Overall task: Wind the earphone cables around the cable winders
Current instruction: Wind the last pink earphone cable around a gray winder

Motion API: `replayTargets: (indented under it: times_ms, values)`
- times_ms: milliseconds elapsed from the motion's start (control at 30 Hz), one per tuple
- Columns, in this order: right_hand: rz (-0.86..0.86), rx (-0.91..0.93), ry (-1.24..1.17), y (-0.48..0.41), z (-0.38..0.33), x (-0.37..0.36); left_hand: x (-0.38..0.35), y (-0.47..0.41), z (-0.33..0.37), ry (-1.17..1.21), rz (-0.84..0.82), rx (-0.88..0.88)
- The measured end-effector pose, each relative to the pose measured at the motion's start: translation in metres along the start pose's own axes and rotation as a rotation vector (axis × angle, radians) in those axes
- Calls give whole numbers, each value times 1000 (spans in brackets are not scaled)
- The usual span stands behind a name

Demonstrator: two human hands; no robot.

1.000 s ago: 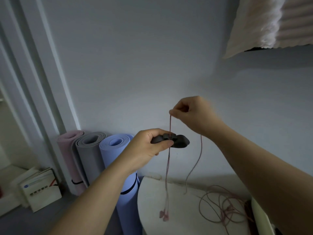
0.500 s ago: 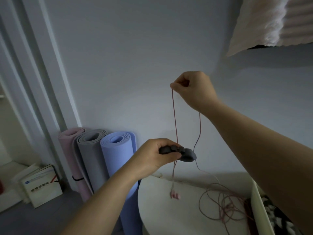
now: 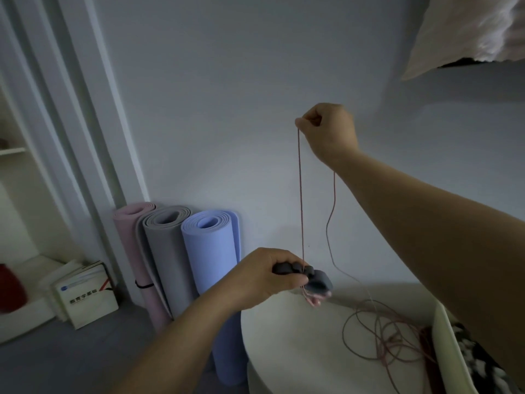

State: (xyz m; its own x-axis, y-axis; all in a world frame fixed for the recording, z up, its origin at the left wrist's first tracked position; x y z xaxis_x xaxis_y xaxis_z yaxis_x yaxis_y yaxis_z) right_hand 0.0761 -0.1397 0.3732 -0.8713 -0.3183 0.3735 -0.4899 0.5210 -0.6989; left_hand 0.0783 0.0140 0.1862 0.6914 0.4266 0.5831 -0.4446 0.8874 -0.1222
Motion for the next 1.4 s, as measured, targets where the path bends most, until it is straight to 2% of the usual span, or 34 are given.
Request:
replayTargets:
  times_ms: [200,433,567,700,833,967,1067,1200,1300,1400]
  values:
    - [10,-74,8,-2,16,-11,-17,9,-17,-33,-127,20]
    - [-57,-110,68,4,33,-27,-17,10,-30,-67,-129,28]
    - [-275,-161,228,23,62,-45,-6,8,-41,40,-26,91]
    - [-456,-169,261,63,82,-55,5,5,-52,316,110,159]
    - [-321,-243,-11,105,87,-34,12,0,-61,581,287,151]
    - [-259,-513,-479,163,101,-33,12,-2,-74,722,480,199]
    - [-307,-698,-656,204,110,-51,4,-4,-91,750,589,257]
    - [-466,-912,-810,244,118,-85,-13,0,-109,749,701,313]
    - [-532,-965,-887,253,126,-102,-24,0,-120,737,758,334]
    - [-515,-995,-934,256,141,-115,-35,-3,-132,743,782,364]
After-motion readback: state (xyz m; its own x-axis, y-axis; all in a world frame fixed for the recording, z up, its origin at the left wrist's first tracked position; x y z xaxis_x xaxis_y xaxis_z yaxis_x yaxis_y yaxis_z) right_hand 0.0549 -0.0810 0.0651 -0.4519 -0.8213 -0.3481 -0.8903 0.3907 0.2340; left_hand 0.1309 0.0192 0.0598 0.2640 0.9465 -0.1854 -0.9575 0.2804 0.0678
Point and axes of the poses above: each hand's wrist, its own y-axis away from the middle knuckle, its own x-axis out of the back of the hand, z = x × y, the point moved 8 cm from there along -y, towards the middle knuckle, and after that the axes turned 2 degrees about -x, right-handed, at the moved point
